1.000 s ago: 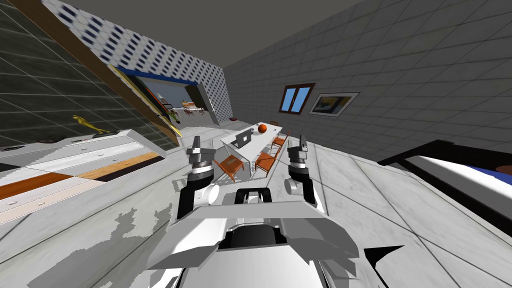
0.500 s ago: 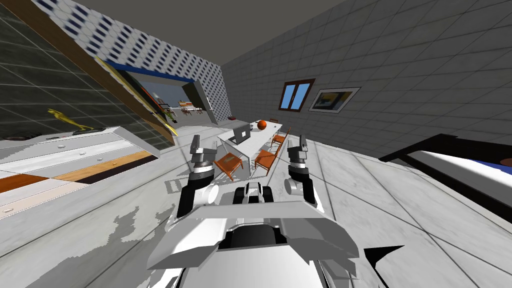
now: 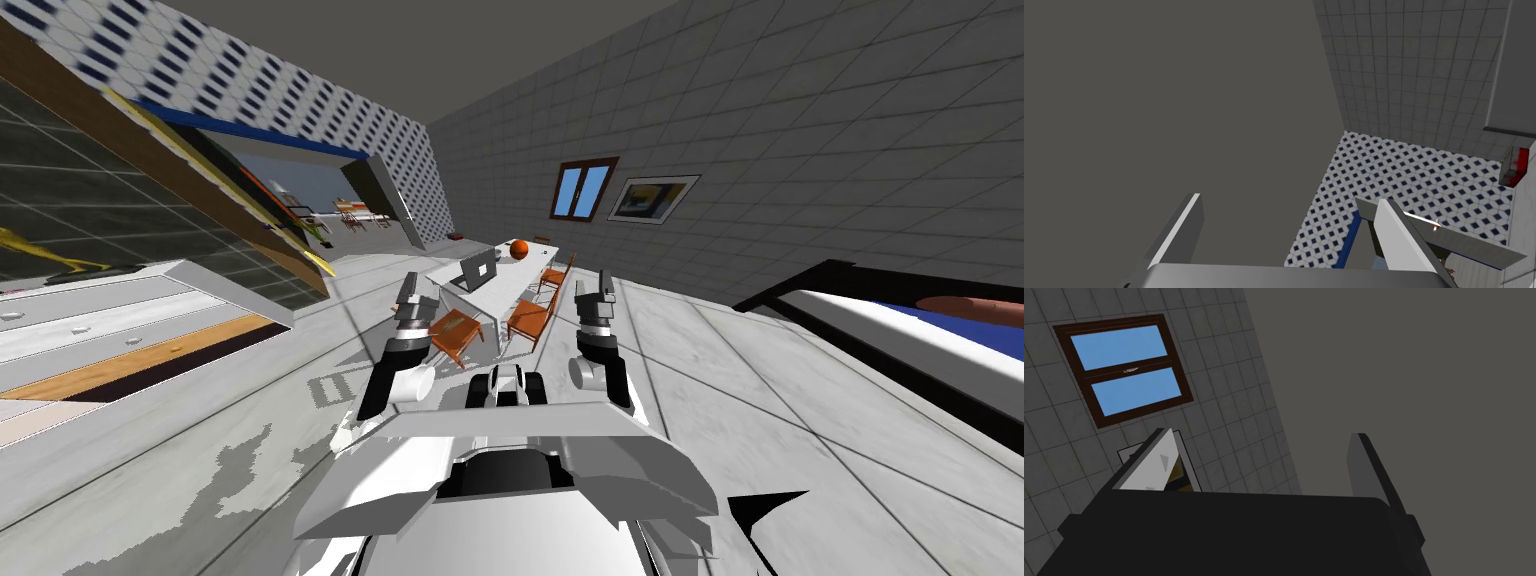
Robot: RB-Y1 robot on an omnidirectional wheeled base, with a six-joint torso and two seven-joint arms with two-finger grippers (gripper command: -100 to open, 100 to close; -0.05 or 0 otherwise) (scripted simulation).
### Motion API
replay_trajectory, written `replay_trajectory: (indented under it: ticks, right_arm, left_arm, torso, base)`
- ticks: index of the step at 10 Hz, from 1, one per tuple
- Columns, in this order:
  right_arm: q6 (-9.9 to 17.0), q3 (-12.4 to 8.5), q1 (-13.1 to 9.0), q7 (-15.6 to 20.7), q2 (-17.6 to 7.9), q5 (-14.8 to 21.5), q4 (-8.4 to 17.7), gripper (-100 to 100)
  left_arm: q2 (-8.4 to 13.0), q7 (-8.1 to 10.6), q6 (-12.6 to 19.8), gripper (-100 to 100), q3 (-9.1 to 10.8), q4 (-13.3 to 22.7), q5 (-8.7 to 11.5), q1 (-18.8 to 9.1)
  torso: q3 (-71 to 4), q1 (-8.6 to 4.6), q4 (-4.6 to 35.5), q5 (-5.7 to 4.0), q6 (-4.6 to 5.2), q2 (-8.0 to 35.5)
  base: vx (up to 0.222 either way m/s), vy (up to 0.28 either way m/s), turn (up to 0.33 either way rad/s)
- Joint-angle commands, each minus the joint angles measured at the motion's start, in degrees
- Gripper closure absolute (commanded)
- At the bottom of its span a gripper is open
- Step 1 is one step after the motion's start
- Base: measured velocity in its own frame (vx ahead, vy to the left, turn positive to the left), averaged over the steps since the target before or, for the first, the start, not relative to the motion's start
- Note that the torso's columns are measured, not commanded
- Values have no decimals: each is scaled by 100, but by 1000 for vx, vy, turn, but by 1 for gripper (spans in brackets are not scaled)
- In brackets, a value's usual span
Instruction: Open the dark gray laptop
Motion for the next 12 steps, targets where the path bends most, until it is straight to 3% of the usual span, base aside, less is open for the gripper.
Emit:
replay_trajectory:
  ticks: [1,7,12]
  right_arm:
    - [0,0,0,0,0,0,0,0]
    - [0,0,1,0,0,0,0,0]
    - [0,0,0,0,0,0,0,0]
  left_arm:
    - [125,-56,348,-100,71,231,-124,-167]
    - [455,-157,1081,-100,249,765,-375,-578]
    - [938,-245,1715,-100,403,1222,-592,-933]
  torso:
    - [-4,3,-2,1,2,-8]
    - [-6,3,-3,1,-1,-9]
    - [-3,6,-1,2,-1,-4]
  base:
    - [79,68,-149]
    - [71,66,-152]
    - [54,69,-152]
